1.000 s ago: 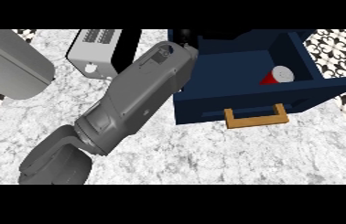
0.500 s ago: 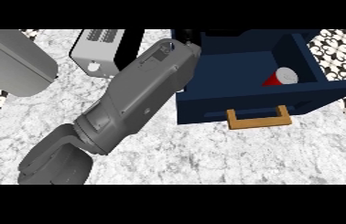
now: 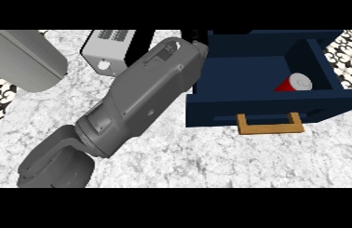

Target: Pick up the can, place it into the drawer and close the drawer

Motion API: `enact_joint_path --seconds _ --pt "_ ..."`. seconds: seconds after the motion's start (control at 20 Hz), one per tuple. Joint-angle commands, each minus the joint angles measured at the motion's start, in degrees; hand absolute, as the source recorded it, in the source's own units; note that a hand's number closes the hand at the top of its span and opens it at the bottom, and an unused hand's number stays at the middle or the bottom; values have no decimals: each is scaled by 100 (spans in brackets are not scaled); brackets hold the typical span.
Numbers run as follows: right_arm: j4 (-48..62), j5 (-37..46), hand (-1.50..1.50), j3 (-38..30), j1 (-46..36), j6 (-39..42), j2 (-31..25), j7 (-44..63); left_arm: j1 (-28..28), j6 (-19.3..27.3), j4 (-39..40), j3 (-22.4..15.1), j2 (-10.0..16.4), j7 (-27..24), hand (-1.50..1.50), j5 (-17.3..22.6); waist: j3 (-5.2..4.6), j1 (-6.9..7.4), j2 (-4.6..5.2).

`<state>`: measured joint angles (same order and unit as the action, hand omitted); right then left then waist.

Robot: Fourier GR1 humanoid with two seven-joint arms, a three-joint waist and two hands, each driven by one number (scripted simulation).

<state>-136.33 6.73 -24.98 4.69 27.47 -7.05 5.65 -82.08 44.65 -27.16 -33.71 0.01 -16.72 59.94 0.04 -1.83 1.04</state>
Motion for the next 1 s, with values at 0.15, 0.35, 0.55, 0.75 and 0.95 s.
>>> enact_joint_path --seconds 0.15,0.35,0.55,0.75,0.95 --pt "628 2194 -150 1306 -783 -399 -29 -183 -175 82 -30 -8 -1 319 -150 16 -3 214 -33" --pt "1462 3196 -150 1958 -1274 -1052 166 -496 81 69 -142 27 0 212 -150 -28 -2 208 -51" --pt "2430 3964 -150 2250 -1977 -1407 0 -515 250 154 -257 49 70 313 -150 -213 -8 404 -80" --pt "3241 4458 -150 2605 -2078 -1736 -62 -952 260 108 -373 173 262 556 -150 -291 -3 292 -80" --pt "4293 4904 -150 2633 -2875 -1999 -202 -998 373 215 -649 63 477 643 -150 -521 -4 333 -90"
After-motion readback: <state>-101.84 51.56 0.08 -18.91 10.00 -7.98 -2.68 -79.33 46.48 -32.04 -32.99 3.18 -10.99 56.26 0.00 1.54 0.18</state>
